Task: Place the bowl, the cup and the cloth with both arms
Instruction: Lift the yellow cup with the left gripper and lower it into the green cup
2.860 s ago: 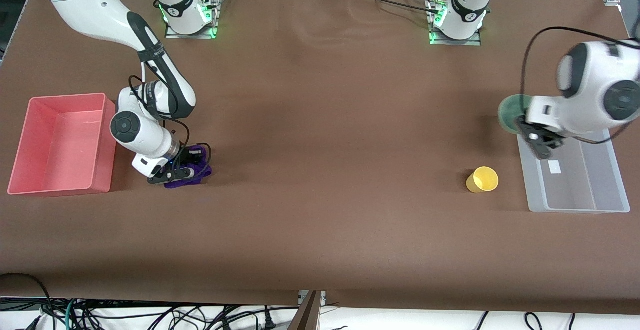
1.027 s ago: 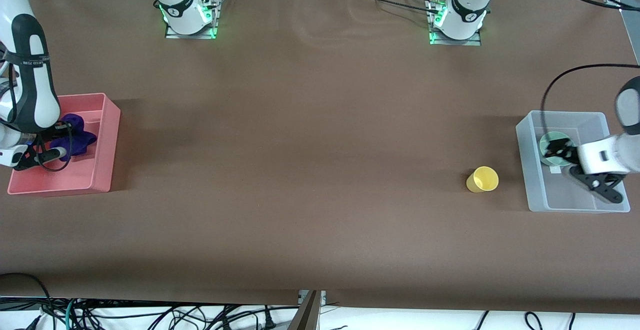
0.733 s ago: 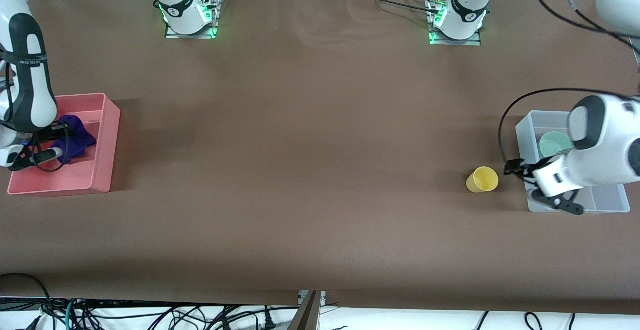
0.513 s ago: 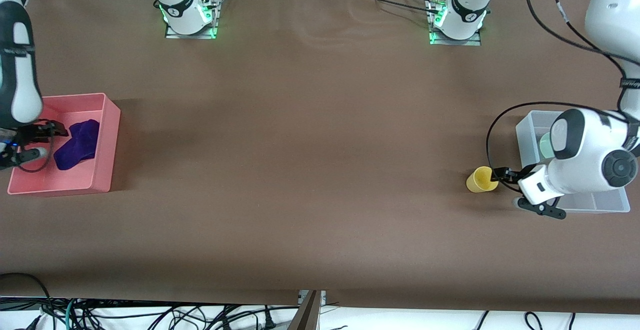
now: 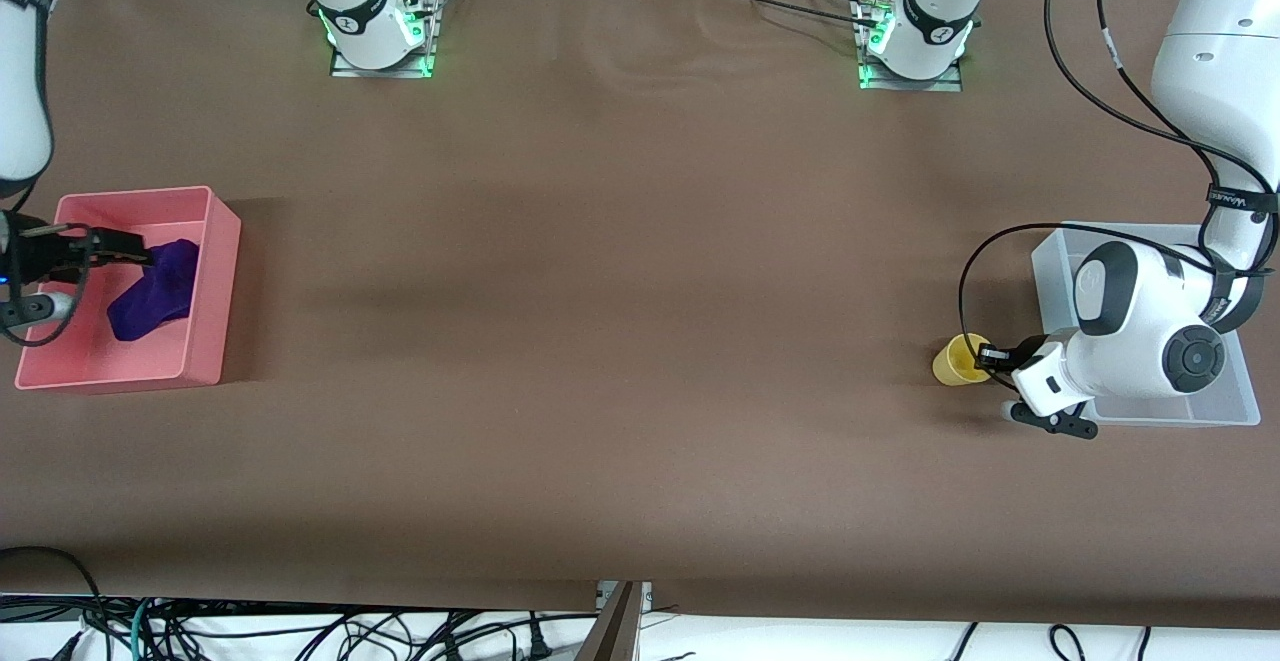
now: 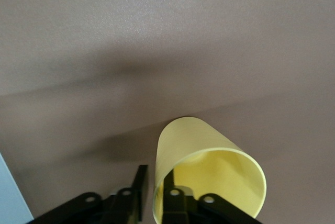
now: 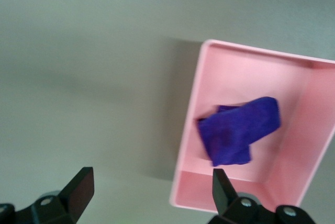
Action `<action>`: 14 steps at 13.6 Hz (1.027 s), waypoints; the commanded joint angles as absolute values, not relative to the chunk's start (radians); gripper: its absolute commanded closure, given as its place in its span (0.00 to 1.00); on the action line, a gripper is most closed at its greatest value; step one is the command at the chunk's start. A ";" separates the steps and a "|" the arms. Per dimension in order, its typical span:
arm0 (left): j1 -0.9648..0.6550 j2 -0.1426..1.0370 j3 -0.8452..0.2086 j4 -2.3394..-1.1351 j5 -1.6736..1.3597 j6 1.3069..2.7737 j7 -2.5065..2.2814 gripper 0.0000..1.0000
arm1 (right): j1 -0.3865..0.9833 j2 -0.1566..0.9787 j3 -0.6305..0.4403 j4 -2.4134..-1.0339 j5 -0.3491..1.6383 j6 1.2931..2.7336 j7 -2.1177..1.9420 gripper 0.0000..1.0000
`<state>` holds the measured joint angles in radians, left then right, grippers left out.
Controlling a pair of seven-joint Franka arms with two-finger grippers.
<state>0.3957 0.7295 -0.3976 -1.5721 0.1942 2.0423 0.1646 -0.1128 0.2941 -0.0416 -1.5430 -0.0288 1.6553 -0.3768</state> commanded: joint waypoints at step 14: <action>0.653 0.407 -0.391 -1.705 0.377 1.771 0.572 1.00 | -0.098 0.041 0.103 -1.537 -0.041 1.549 -0.097 0.00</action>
<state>0.5870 0.4149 -0.3799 -1.6053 0.3487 1.6694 0.4942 -0.0923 0.0565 0.0989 -1.5308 -0.0398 1.5853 -0.2166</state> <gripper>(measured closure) 0.965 0.000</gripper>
